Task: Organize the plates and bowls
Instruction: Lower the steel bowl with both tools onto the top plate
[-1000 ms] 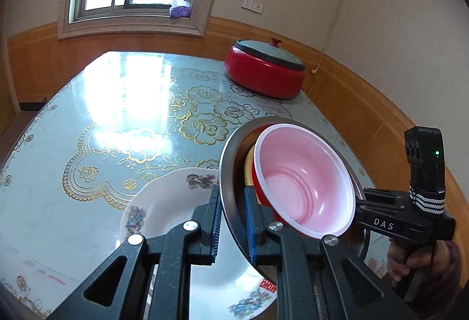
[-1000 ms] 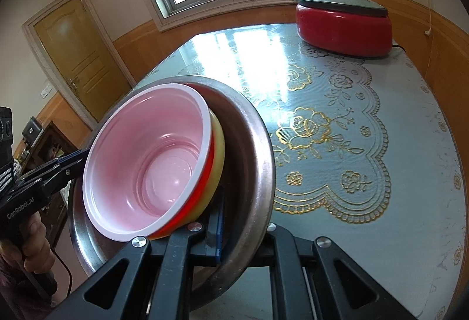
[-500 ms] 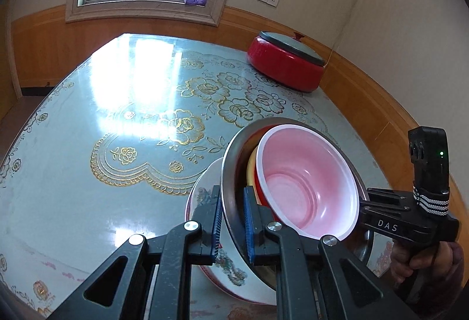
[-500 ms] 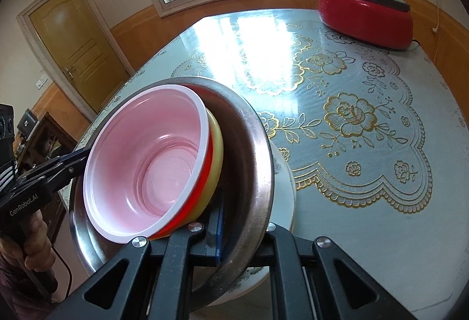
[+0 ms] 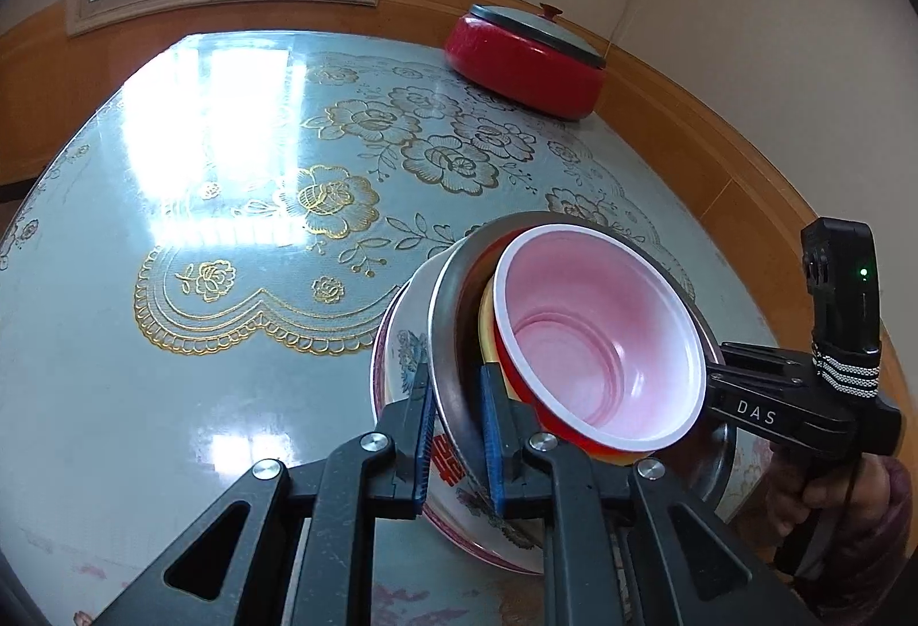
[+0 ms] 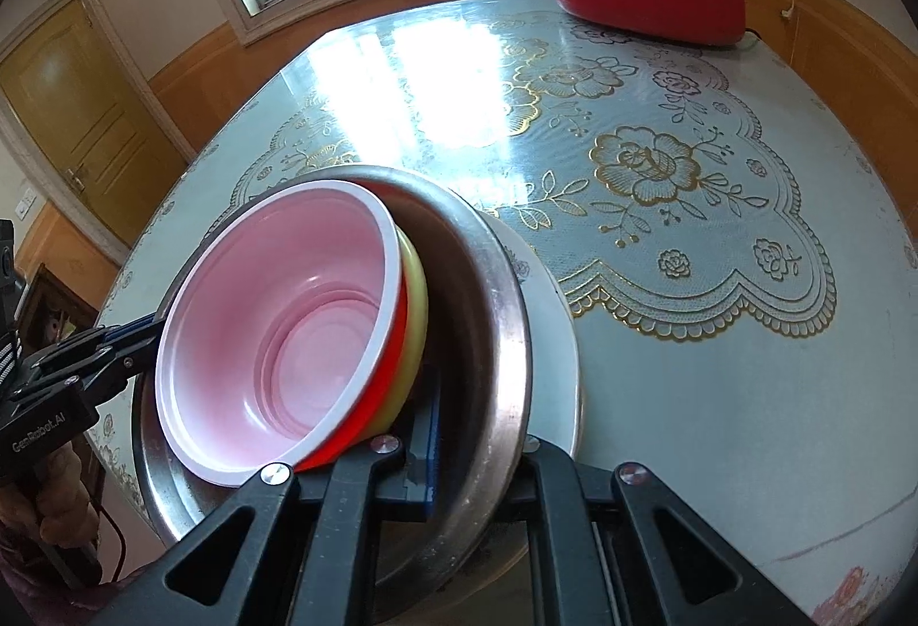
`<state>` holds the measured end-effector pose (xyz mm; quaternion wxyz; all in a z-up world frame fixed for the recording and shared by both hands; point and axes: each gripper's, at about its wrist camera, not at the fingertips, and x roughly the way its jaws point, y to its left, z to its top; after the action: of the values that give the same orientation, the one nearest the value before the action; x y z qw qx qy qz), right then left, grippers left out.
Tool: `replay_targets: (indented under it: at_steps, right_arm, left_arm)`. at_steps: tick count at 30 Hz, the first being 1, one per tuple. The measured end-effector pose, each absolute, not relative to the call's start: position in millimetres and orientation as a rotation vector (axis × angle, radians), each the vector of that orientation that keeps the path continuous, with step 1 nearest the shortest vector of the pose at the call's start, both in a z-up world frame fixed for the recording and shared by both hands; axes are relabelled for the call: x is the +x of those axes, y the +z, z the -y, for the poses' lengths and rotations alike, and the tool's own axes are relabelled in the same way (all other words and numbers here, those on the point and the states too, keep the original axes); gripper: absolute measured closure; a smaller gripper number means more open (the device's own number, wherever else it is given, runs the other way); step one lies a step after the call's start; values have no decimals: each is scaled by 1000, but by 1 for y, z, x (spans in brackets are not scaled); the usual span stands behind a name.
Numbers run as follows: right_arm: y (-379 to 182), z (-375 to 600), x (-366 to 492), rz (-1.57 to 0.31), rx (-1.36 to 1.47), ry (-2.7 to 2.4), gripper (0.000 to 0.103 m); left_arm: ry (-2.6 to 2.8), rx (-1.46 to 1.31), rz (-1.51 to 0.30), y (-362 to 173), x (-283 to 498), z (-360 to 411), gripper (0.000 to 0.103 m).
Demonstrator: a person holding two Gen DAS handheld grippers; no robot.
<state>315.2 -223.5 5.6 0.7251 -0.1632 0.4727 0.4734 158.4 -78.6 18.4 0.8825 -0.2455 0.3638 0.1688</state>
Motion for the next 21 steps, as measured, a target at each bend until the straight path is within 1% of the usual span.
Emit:
replay_targets:
  at_steps: [21]
  right_arm:
    - [5, 214, 307, -1051, -386, 994, 95]
  left_arm:
    - [291, -524, -744, 16, 153, 72, 87]
